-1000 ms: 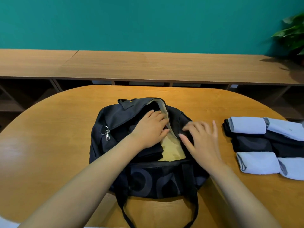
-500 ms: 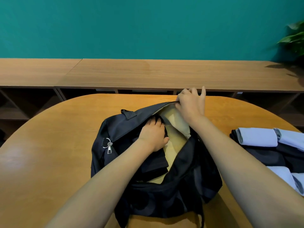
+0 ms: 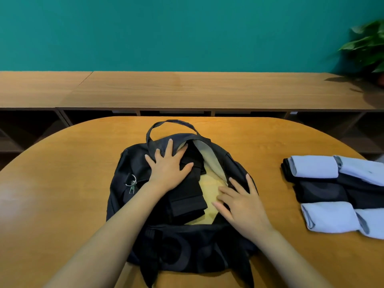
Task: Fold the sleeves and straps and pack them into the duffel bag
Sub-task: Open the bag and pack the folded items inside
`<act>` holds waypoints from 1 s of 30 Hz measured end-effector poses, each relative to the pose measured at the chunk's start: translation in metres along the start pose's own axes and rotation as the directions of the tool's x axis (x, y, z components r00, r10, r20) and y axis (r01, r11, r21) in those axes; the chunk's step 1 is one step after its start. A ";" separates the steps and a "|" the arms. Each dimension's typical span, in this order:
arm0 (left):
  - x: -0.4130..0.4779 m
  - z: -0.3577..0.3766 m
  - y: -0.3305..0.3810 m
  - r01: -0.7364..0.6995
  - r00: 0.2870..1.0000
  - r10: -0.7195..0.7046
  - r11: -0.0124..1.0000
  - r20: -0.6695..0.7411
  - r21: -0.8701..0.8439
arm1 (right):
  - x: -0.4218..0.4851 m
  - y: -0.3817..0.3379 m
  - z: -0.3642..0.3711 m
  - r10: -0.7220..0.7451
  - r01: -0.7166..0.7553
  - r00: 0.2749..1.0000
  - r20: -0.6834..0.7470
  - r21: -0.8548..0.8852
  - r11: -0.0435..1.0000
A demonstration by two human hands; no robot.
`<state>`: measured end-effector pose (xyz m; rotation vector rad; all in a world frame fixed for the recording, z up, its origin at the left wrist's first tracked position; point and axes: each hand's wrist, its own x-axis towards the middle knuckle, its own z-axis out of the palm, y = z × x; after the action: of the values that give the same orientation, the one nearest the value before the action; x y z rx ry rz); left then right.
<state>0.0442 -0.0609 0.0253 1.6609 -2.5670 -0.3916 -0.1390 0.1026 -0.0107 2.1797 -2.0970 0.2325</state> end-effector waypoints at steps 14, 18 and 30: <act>0.001 0.012 0.097 -0.049 0.999 0.049 0.998 0.004 0.039 | -0.033 0.056 -0.023 0.166 -0.173 0.981 -0.096 -0.072 0.982; -0.035 0.018 0.131 -0.216 0.956 0.254 0.947 -0.143 0.237 | -0.053 0.043 -0.027 0.046 -0.057 0.988 -0.151 -0.069 0.996; -0.047 0.021 0.090 -0.331 0.939 0.341 0.878 0.034 0.344 | -0.102 0.117 -0.053 0.383 -0.386 0.906 -0.182 0.019 0.922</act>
<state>-0.0198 0.0203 0.0313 1.2333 -2.9571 0.1132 -0.2610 0.2075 0.0189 1.6391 -2.3869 0.4271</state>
